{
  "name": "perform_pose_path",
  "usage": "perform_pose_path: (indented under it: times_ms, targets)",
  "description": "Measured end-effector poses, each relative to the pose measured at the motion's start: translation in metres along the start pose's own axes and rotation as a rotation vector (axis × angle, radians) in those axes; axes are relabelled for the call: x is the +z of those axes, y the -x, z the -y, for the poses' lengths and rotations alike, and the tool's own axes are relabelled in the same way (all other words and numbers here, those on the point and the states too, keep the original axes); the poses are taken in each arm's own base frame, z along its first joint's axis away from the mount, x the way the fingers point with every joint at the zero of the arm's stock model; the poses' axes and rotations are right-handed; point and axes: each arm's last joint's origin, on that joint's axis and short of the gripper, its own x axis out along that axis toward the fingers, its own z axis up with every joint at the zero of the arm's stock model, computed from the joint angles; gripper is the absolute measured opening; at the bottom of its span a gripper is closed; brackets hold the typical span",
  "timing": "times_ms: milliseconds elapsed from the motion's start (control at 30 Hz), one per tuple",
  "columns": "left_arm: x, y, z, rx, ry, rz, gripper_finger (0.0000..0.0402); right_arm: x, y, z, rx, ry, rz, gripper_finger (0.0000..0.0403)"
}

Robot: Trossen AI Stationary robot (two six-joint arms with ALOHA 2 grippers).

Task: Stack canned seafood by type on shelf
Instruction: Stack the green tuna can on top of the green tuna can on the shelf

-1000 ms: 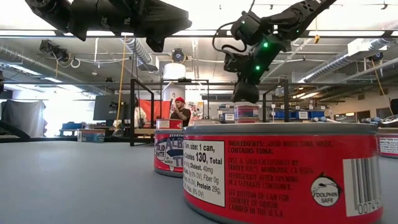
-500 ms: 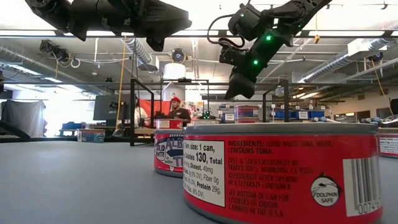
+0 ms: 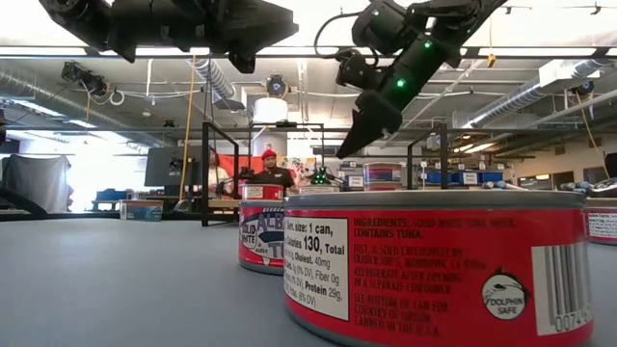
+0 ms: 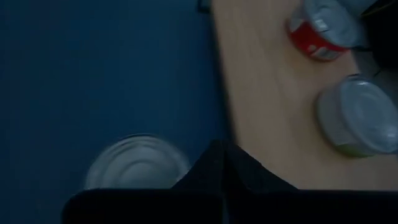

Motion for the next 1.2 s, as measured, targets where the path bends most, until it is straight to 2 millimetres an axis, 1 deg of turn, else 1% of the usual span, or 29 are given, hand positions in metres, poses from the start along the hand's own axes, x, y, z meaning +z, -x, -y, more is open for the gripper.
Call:
perform_pose_path:
  times_ms: [100, 200, 300, 467, 500, 667, 867, 1067, 1200]
  targets:
    - [-0.001, 0.000, -0.004, 0.013, 0.007, -0.009, 0.0117, -0.001, 0.002, -0.012, 0.032, -0.019, -0.024, 0.0003]
    - [-0.003, 0.000, -0.007, 0.026, 0.015, -0.025, 0.0101, -0.004, 0.005, -0.025, 0.076, -0.052, -0.065, 0.0002]
    - [-0.004, 0.001, -0.010, 0.035, 0.016, -0.040, 0.0072, -0.006, 0.008, -0.039, 0.145, -0.087, -0.102, 0.0002]
    - [-0.005, 0.001, -0.011, 0.035, 0.011, -0.041, 0.0012, -0.009, 0.015, -0.064, 0.243, -0.116, -0.156, 0.0002]
    - [-0.005, 0.001, -0.010, 0.025, 0.012, -0.041, 0.0007, -0.010, 0.017, -0.069, 0.263, -0.118, -0.173, 0.0002]
    - [-0.010, 0.001, -0.008, -0.003, 0.016, -0.101, 0.0006, -0.019, 0.028, -0.092, 0.340, -0.139, -0.278, 0.0002]
    - [-0.015, 0.002, -0.008, -0.010, 0.015, -0.148, 0.0004, -0.029, 0.053, -0.113, 0.403, -0.164, -0.409, 0.0002]
    - [-0.012, 0.001, -0.005, -0.056, -0.004, -0.117, 0.0005, -0.037, 0.077, -0.131, 0.507, -0.203, -0.528, 0.0002]
    - [-0.011, 0.001, -0.005, -0.075, -0.005, -0.102, 0.0005, -0.046, 0.089, -0.144, 0.581, -0.263, -0.678, 0.0003]
